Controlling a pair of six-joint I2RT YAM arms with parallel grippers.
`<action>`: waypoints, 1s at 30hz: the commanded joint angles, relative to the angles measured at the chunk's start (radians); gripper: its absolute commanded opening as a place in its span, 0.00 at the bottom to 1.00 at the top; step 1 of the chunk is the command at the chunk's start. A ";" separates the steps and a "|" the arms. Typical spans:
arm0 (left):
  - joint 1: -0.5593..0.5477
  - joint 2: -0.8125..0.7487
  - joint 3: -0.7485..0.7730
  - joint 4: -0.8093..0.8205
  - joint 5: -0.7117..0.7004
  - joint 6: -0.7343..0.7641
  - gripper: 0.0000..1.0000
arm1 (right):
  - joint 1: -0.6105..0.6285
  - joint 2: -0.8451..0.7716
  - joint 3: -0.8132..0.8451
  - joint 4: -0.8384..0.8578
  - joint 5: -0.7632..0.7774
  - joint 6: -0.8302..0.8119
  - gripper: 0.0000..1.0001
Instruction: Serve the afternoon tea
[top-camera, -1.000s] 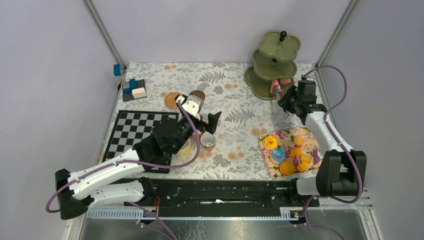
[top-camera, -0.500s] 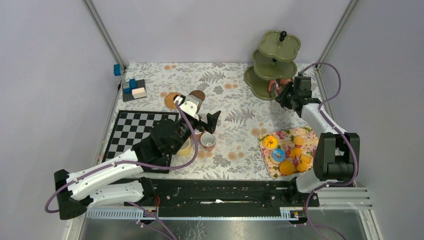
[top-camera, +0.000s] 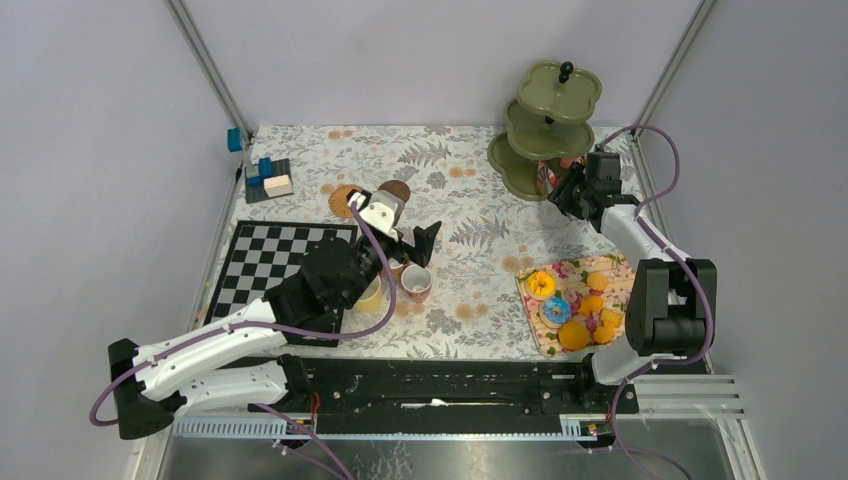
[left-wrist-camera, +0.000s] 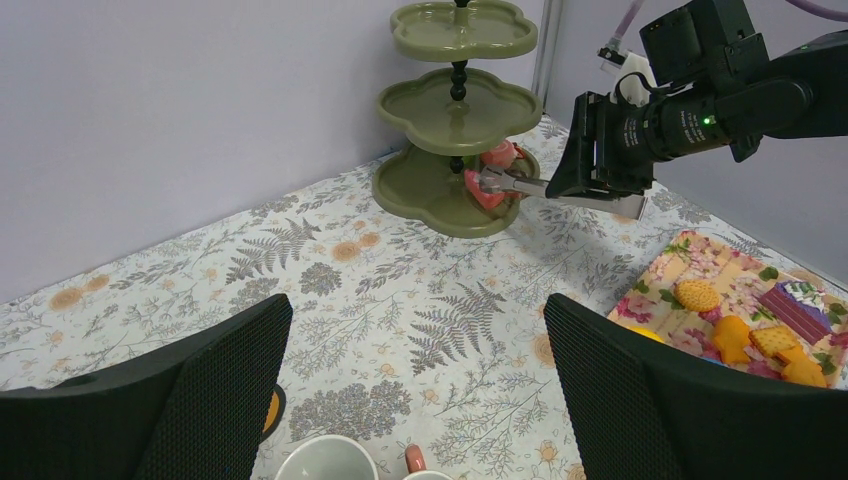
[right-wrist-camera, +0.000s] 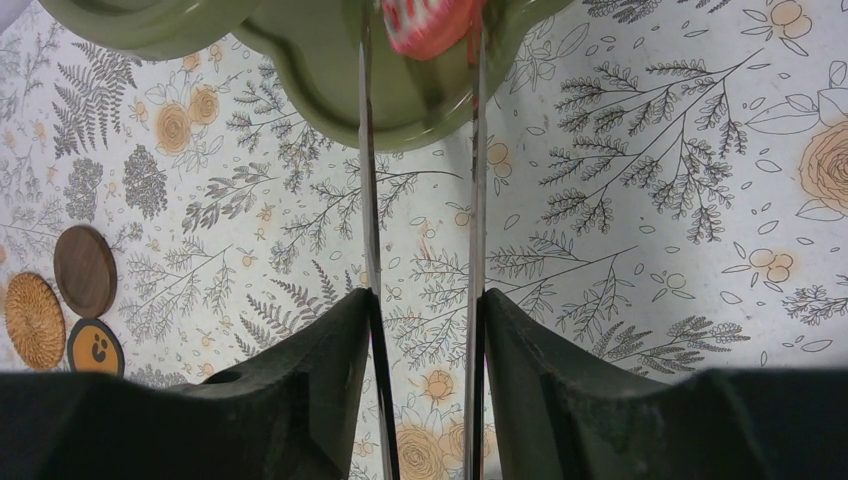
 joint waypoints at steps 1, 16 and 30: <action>-0.004 -0.001 -0.010 0.046 -0.010 0.009 0.99 | -0.003 -0.021 0.053 0.021 0.005 -0.011 0.53; -0.004 0.005 -0.004 0.038 0.002 -0.001 0.99 | -0.003 -0.264 -0.035 -0.141 -0.006 -0.034 0.55; -0.005 -0.006 0.009 0.014 0.043 -0.049 0.99 | -0.004 -0.807 -0.217 -0.684 0.286 0.120 0.55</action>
